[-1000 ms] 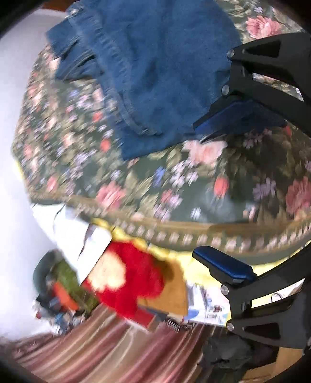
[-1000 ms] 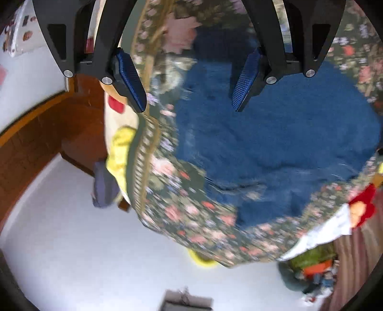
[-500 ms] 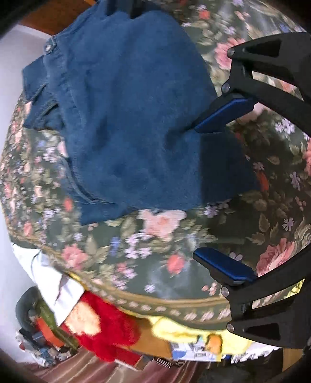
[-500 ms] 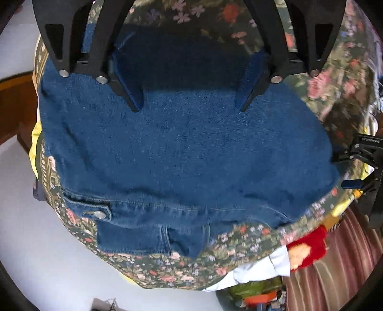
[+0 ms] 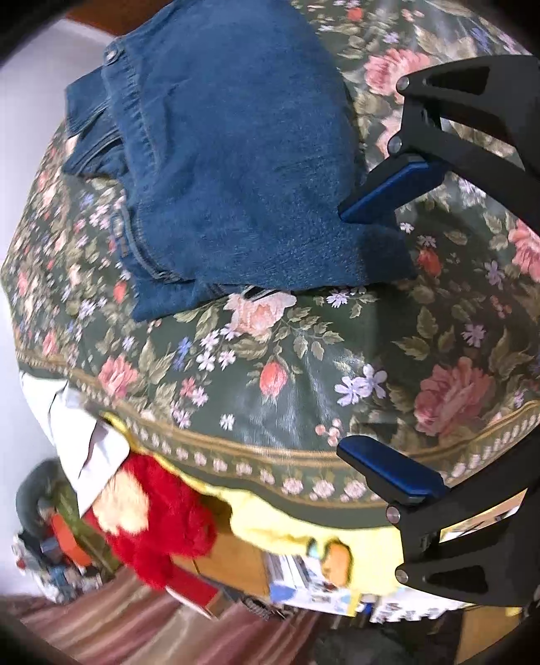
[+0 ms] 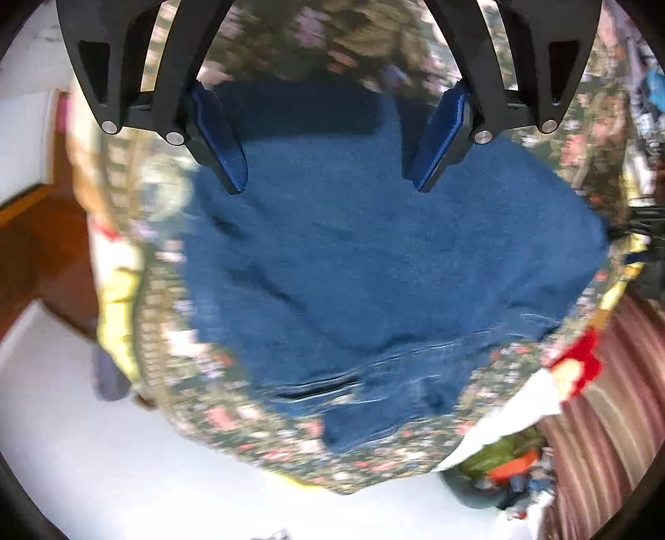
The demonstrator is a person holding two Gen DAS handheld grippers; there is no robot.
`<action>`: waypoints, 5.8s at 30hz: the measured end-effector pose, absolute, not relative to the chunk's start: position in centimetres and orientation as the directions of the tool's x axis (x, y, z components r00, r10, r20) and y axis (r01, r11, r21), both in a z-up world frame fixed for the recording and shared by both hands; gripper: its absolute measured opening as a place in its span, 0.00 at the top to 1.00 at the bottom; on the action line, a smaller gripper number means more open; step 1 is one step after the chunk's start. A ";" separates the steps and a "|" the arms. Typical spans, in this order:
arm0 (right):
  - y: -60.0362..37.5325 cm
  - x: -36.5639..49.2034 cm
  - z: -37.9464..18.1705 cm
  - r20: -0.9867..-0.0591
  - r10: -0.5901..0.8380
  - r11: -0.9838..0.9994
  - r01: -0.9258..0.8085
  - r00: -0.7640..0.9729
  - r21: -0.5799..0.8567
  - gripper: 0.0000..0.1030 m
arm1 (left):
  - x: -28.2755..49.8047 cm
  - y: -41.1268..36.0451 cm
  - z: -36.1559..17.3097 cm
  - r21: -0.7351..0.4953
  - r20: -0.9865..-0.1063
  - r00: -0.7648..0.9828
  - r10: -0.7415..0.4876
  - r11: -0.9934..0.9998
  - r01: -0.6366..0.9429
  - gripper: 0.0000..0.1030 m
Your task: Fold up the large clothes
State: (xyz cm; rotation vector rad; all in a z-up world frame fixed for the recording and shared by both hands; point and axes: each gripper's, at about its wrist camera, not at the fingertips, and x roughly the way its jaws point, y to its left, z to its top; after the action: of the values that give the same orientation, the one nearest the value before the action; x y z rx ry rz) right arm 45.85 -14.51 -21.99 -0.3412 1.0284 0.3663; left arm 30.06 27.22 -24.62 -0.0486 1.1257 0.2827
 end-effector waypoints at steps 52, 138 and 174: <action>-4.9 43.1 -25.7 -0.863 0.220 0.742 -0.653 0.454 -0.154 0.04 | 34.5 22.5 -27.5 -0.446 -0.768 0.640 0.009 0.710 -0.545 0.72; -19.4 43.1 -22.6 -0.889 0.362 0.885 -0.404 0.280 0.233 0.01 | 32.7 10.0 -20.7 -0.066 -0.829 0.556 -0.063 0.998 0.014 0.05; -15.4 55.9 -24.1 -0.910 0.345 0.896 -0.370 0.229 0.247 0.00 | 51.3 25.4 -22.3 -0.047 -0.883 0.453 0.125 0.935 -0.351 0.08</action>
State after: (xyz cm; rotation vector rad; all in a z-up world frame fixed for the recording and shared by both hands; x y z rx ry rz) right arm 55.86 -15.35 -24.09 -0.0232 1.2462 0.4926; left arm 51.32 25.41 -22.34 -0.2362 1.0629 0.2971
